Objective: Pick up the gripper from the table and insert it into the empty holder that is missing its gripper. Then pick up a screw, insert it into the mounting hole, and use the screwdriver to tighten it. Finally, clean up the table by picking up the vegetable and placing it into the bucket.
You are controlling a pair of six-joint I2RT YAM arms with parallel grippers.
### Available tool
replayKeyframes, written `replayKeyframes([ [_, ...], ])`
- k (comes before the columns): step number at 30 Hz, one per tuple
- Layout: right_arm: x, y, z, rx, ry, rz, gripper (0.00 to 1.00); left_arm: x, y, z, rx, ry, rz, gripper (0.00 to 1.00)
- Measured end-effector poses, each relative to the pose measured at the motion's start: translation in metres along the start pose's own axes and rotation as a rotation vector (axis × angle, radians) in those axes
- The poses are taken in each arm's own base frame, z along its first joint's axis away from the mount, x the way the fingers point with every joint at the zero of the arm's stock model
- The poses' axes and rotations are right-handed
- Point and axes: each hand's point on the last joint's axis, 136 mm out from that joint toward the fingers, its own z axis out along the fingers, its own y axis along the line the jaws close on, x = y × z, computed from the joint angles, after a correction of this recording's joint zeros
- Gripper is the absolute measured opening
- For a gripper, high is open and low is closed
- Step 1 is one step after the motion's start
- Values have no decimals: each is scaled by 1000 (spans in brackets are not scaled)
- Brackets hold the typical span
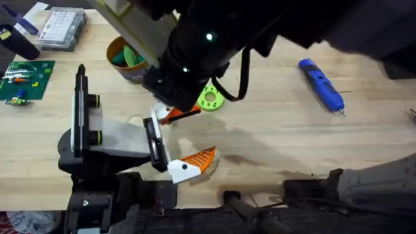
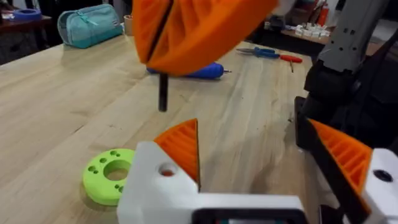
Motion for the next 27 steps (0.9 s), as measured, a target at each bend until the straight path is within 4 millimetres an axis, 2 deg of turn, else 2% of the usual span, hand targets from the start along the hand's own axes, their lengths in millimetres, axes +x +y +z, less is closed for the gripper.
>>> replayKeyframes([
  [9, 0, 7, 1, -8, 3, -11, 5, 0, 0, 0, 0, 0, 0, 991],
  [19, 4, 10, 23, -8, 56, -14, 5, 0, 0, 0, 0, 0, 0, 991],
  [27, 5, 10, 23, -8, 60, -12, 5, 0, 0, 0, 0, 0, 0, 991],
])
